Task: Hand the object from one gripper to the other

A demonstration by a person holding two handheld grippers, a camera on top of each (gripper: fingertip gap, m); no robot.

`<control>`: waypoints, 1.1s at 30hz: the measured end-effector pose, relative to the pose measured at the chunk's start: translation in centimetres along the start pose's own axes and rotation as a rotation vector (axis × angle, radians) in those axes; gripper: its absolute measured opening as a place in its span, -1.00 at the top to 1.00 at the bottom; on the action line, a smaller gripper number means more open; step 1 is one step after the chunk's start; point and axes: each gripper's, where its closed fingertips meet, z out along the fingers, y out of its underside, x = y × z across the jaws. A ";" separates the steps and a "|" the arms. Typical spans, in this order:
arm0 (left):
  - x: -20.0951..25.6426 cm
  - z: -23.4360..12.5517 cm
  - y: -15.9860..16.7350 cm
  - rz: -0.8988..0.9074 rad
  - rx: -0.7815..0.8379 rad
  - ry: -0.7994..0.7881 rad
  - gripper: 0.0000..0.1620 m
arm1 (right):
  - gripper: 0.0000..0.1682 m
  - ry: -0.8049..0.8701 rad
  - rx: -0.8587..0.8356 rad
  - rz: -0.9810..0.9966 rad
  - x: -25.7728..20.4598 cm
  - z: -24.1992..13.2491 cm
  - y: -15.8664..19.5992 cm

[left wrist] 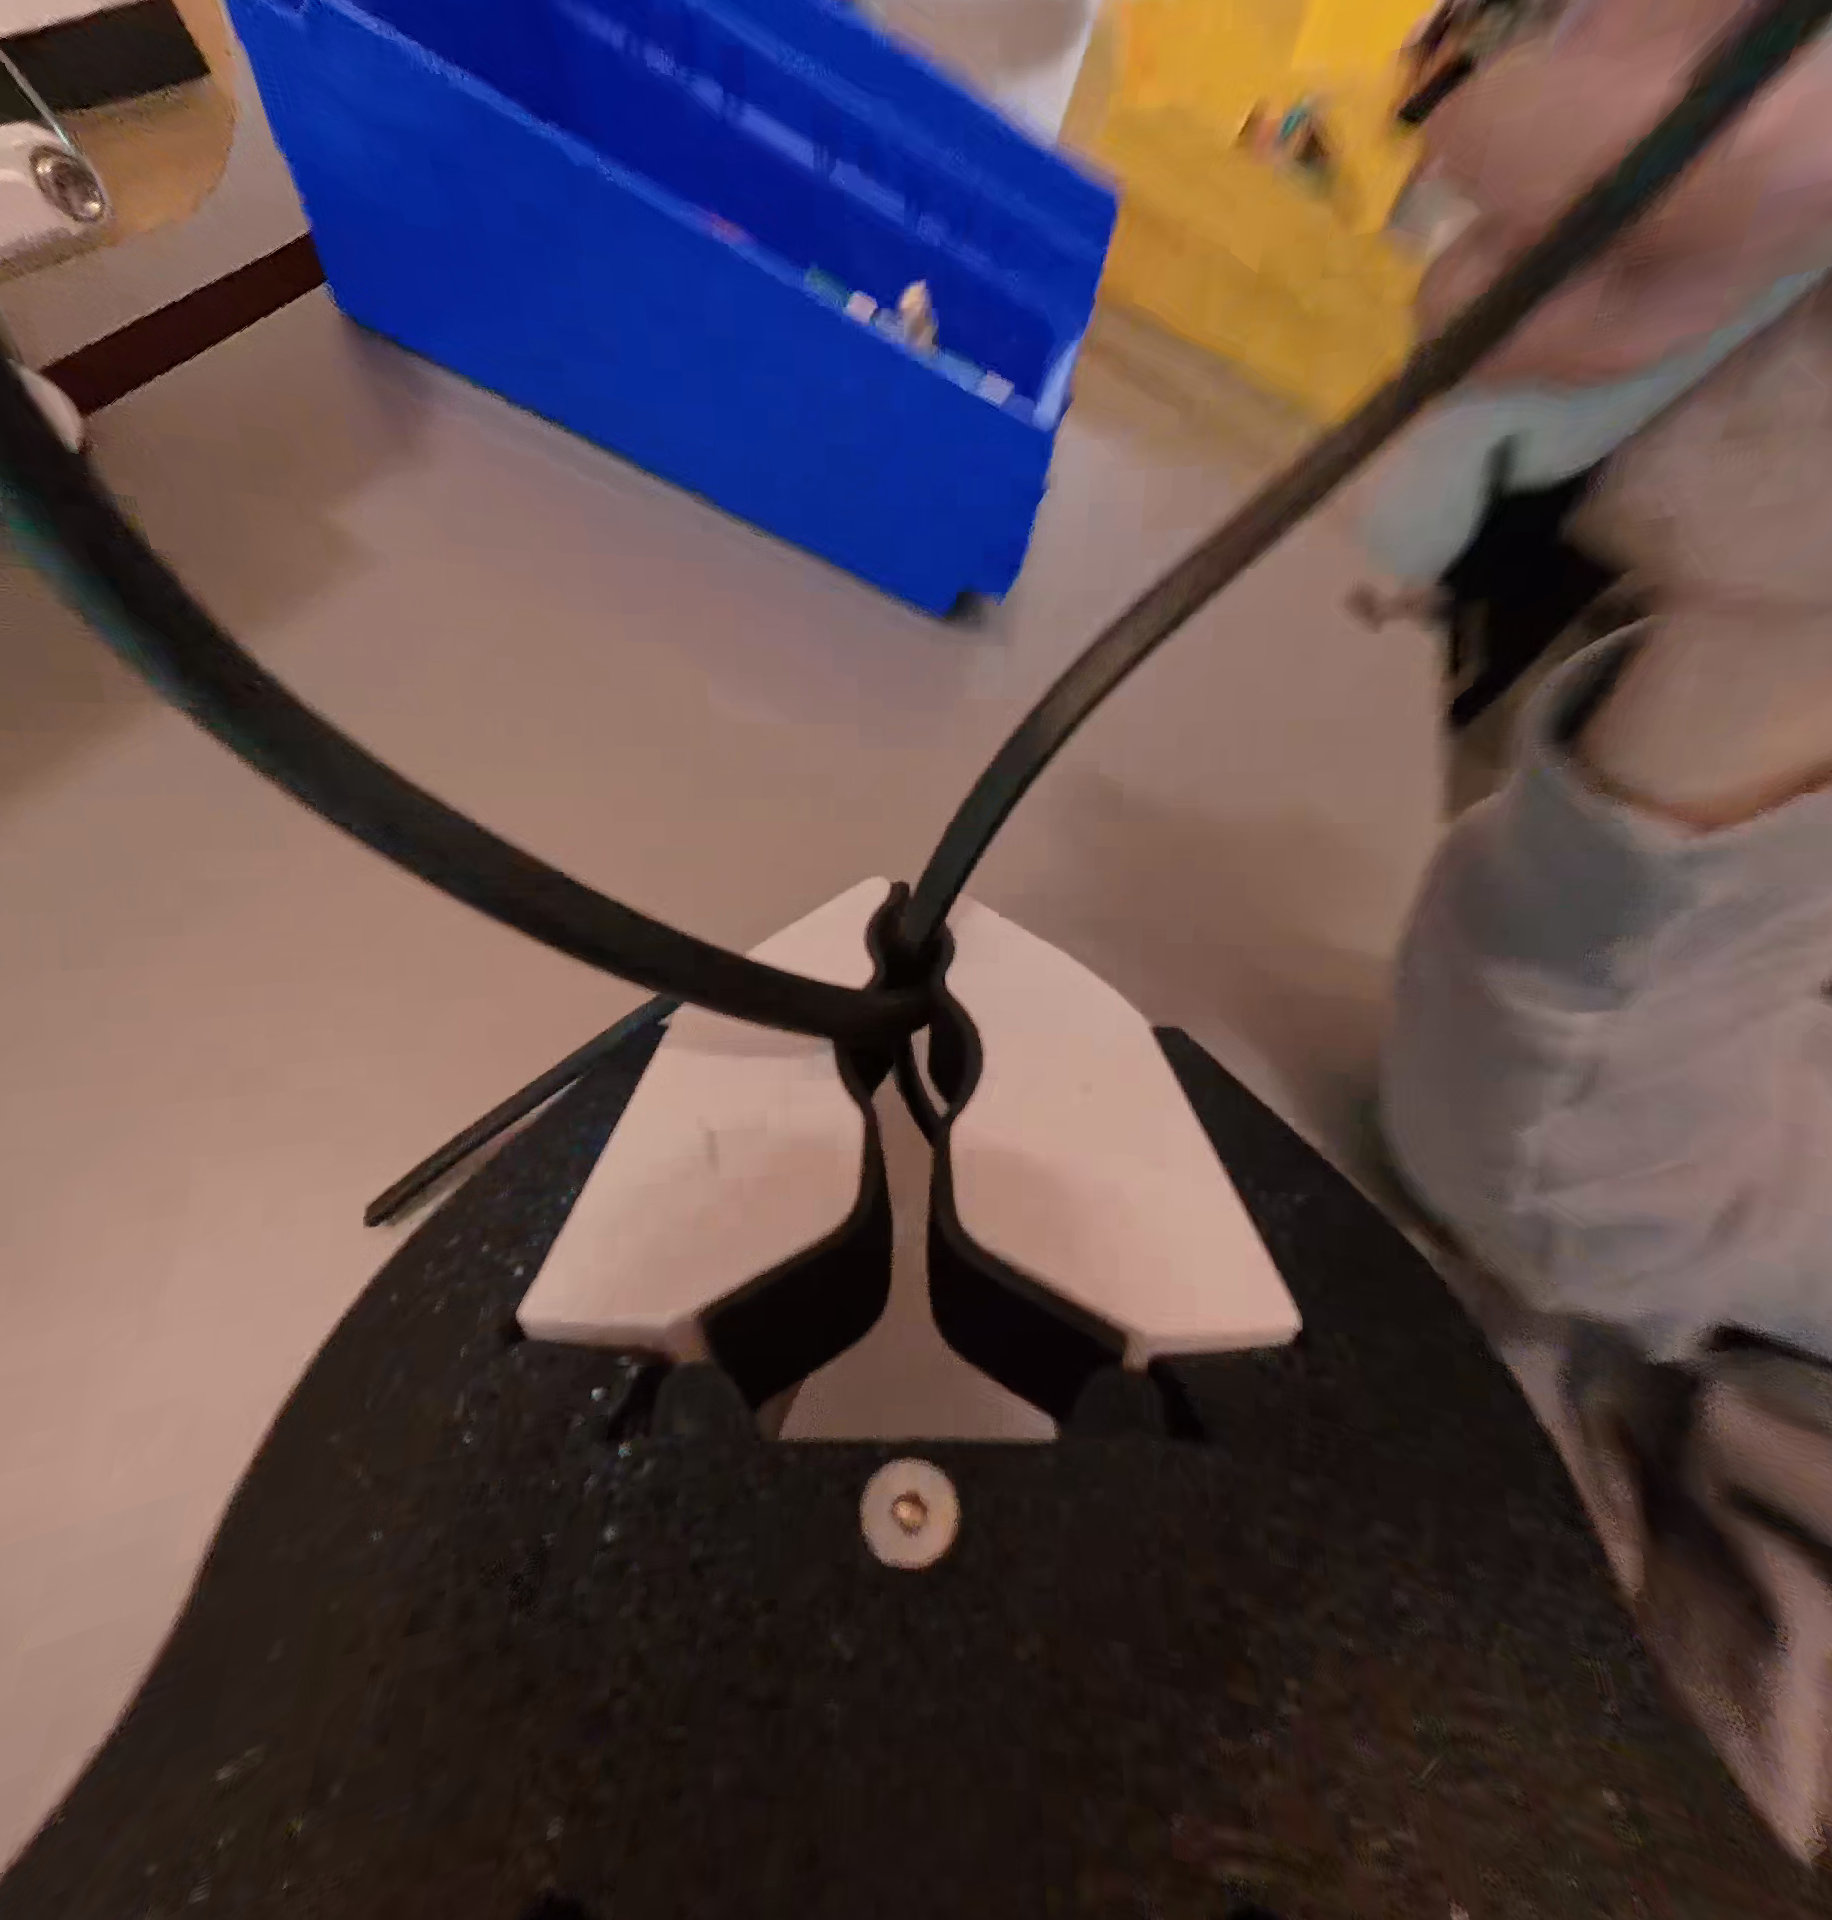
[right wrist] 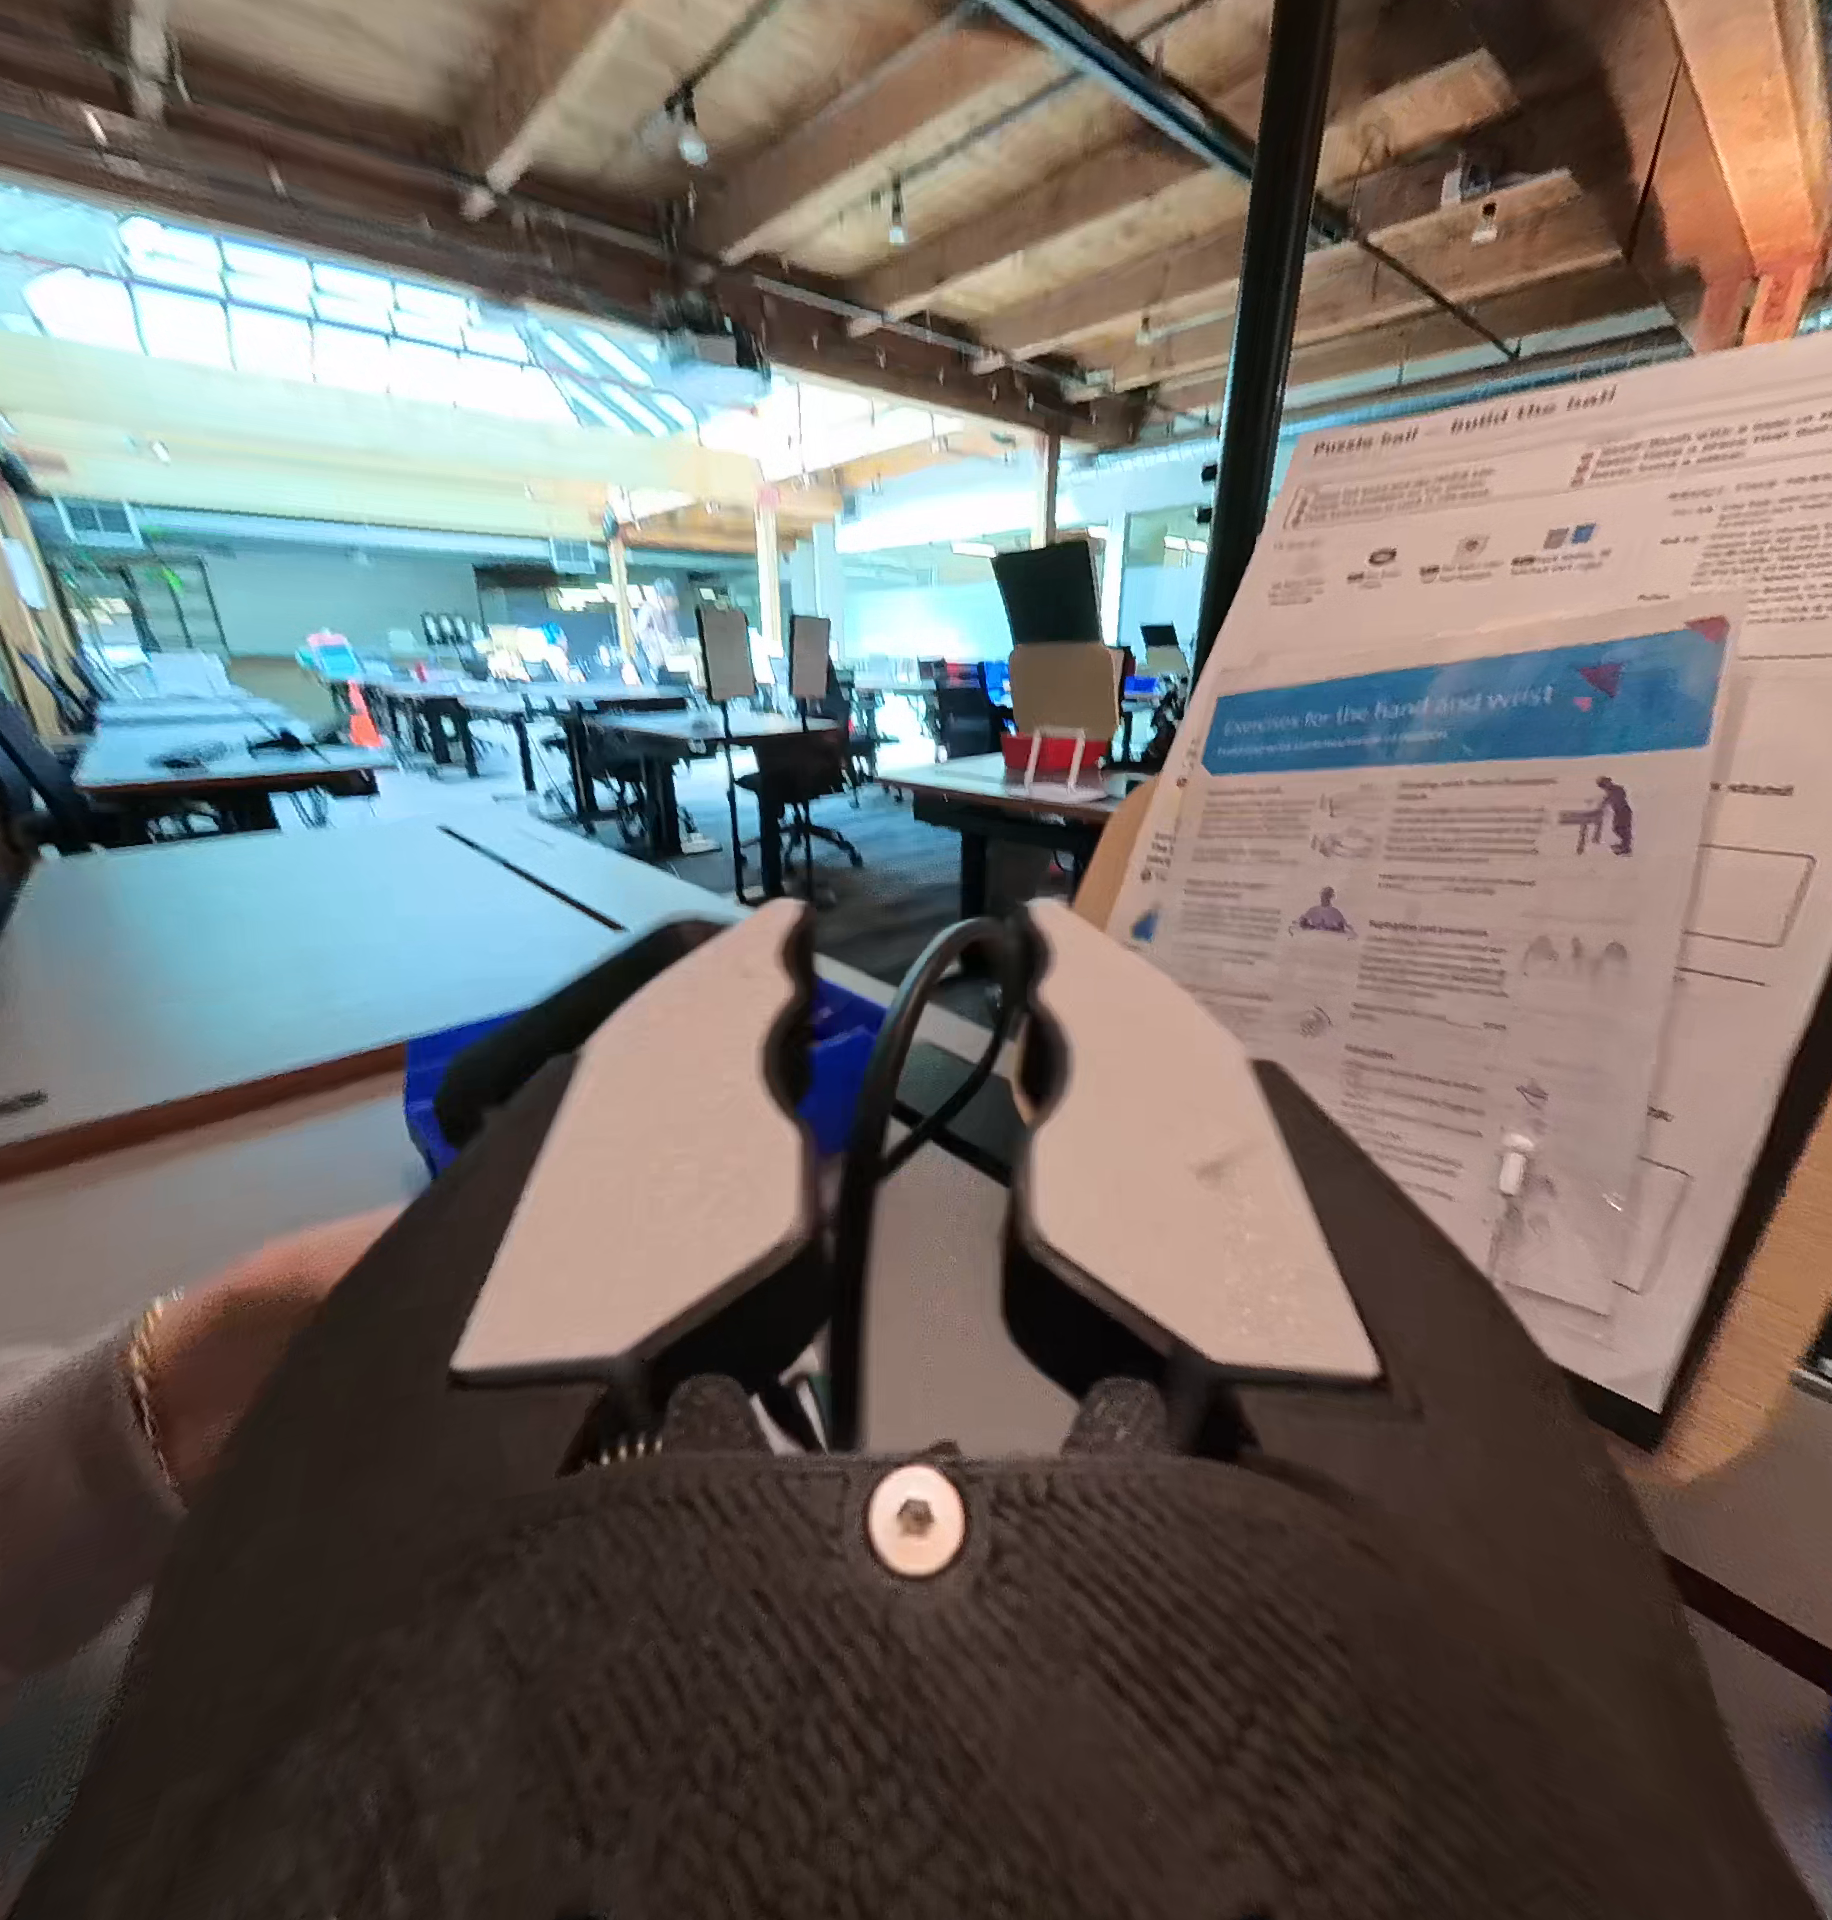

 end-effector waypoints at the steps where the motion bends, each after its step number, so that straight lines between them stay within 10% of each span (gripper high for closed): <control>1: 0.2 -0.7 -0.7 -0.052 0.056 0.052 1.00 | 0.38 0.009 -0.037 -0.021 0.3 -0.1 0.4; 7: -0.1 -5.5 -4.2 -0.243 0.313 0.222 1.00 | -0.17 -0.029 -0.263 -0.091 0.0 -0.9 3.6; 15: -0.4 -8.5 -6.2 -0.287 0.474 0.227 0.99 | -0.04 -0.239 -0.616 -0.119 -5.2 2.3 12.0; 33: 1.2 -10.1 -6.2 -0.134 0.472 0.263 0.99 | 0.57 -0.658 -0.492 0.460 -9.5 3.3 12.4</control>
